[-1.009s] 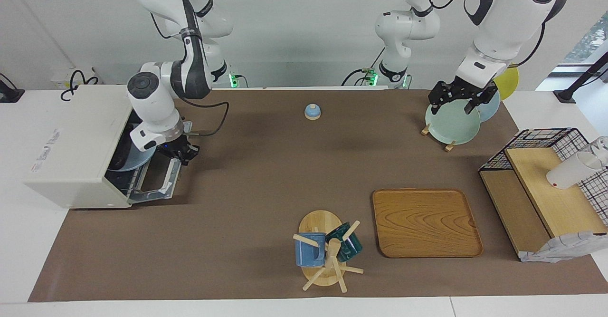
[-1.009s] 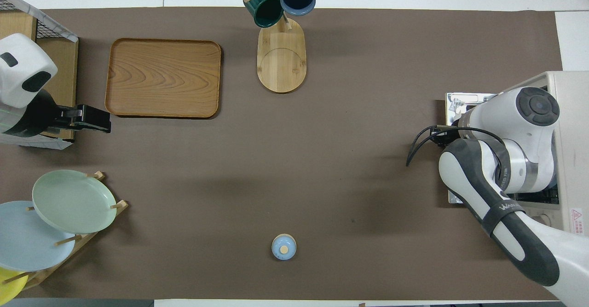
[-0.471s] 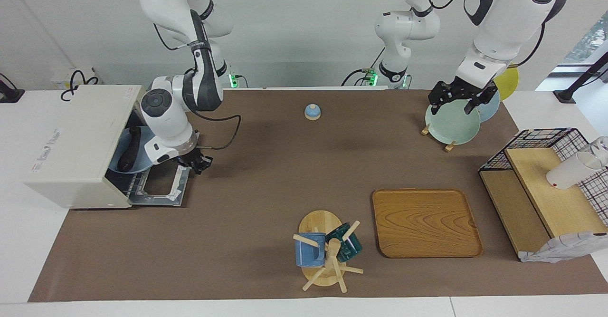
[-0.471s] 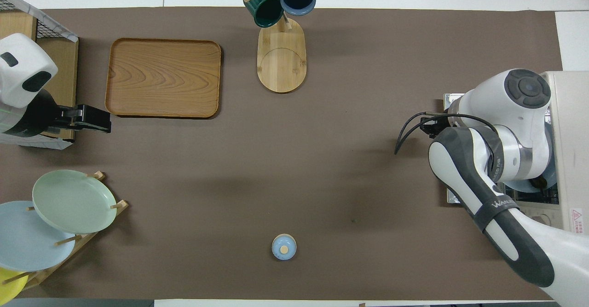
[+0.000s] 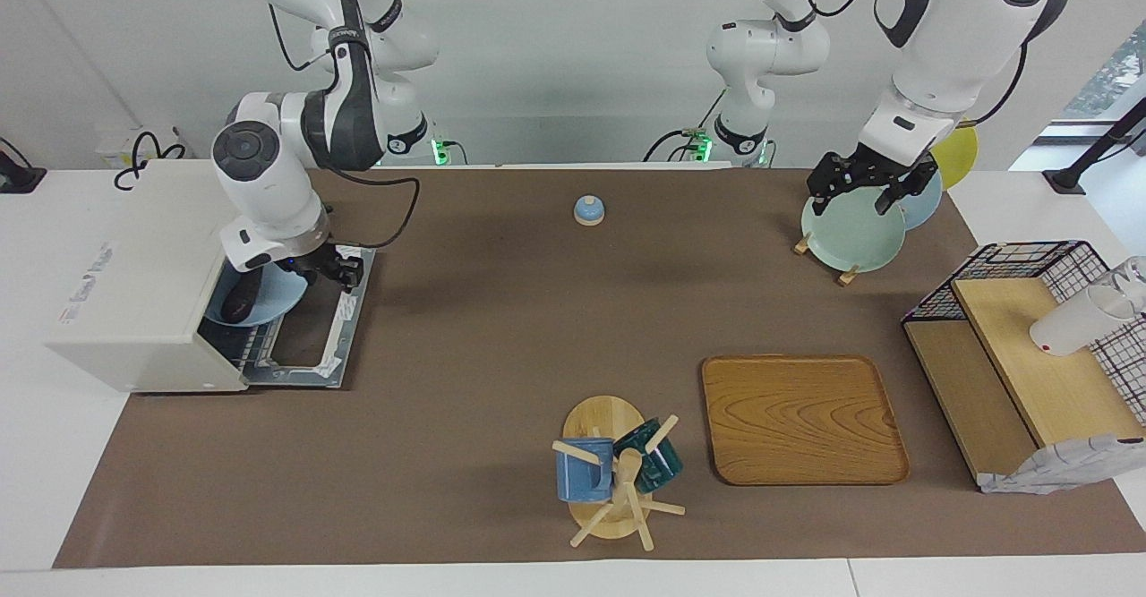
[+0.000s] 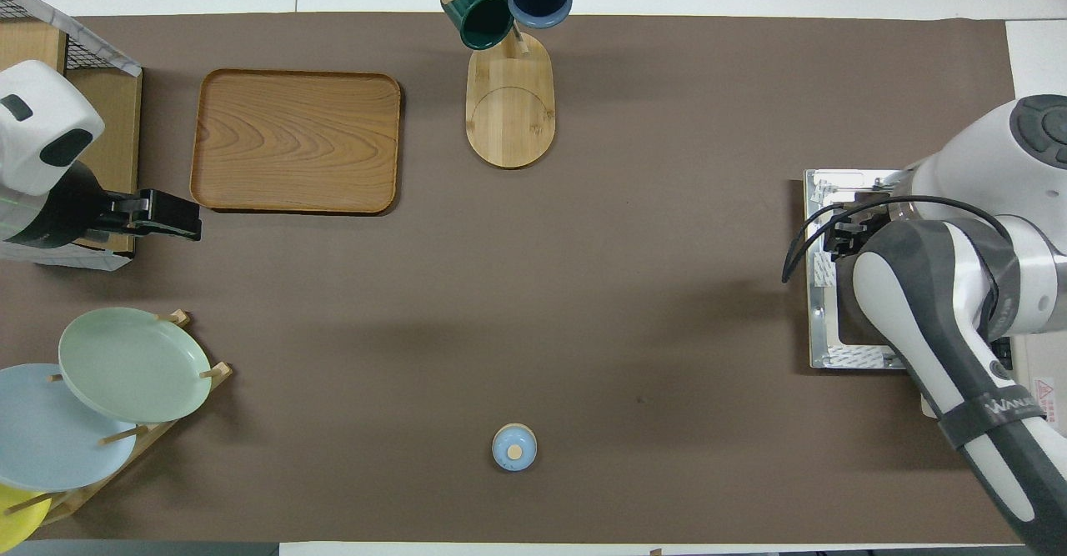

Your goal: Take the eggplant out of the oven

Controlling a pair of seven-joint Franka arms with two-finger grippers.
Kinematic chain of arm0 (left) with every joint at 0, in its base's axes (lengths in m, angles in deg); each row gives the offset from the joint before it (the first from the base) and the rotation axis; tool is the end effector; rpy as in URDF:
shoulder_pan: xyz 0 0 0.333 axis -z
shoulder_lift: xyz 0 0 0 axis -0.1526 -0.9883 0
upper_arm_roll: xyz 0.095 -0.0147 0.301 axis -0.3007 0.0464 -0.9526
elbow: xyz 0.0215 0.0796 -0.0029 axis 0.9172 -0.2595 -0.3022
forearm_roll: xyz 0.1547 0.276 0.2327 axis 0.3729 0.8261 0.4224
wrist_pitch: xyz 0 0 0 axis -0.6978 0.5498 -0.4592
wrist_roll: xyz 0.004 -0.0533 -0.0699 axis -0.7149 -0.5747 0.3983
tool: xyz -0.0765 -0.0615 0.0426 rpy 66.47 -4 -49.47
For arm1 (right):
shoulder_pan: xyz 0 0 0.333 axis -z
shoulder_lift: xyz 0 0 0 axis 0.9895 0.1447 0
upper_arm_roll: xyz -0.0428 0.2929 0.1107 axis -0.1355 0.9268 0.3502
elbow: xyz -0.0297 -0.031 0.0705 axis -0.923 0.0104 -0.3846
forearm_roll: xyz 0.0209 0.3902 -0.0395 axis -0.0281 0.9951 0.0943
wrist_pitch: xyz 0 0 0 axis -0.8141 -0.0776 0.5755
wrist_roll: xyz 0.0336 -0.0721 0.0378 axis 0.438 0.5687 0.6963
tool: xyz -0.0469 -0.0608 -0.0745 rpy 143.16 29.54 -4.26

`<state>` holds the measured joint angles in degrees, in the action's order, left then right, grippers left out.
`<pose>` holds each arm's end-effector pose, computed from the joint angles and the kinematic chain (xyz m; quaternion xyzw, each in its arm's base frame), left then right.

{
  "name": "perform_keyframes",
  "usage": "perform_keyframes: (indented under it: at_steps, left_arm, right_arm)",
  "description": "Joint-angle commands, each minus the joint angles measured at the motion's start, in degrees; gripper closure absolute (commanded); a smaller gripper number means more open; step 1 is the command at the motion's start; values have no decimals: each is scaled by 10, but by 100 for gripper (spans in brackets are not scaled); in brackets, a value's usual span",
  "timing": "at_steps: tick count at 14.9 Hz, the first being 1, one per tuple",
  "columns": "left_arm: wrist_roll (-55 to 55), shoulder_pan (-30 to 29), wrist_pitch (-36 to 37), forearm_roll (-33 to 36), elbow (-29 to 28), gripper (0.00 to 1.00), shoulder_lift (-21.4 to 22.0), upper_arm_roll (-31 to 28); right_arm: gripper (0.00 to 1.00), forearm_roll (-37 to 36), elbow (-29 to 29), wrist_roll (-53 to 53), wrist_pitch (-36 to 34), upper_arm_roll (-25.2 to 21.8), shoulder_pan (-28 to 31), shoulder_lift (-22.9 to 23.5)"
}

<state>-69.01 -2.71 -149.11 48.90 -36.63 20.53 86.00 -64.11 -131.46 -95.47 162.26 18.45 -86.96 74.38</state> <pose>0.5358 -0.0848 0.5899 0.9993 -0.0347 -0.0122 0.0063 0.5526 -0.0114 0.4016 0.9886 -0.1155 -0.0741 0.0623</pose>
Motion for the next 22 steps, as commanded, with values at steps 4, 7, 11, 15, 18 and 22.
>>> perform_keyframes:
  at_steps: [4, 7, 11, 15, 18, 22]
  left_arm:
    - [3, -3, 12, 1, 5, 0, 3, 1]
    - [3, -3, 12, 1, 5, 0, 3, 0]
    - [3, -3, 12, 1, 5, 0, 3, 0]
    - [3, -3, 12, 1, 5, 0, 2, 0]
    - [3, -3, 12, 1, 5, 0, 3, 0]
    - [2, -3, 11, 1, 5, 0, 3, 0]
  right_arm:
    - [43, -9, -69, 83, 56, 3, 50, -22]
    - [50, -10, -93, 112, 85, 3, 64, -30]
    - [100, -28, -102, 129, 100, 4, 57, -32]
    - [100, -70, -50, 122, 51, 6, -10, -22]
    - [100, -70, 22, 85, -18, 8, -79, -1]
    - [100, -48, 131, -61, -94, 15, -200, 56]
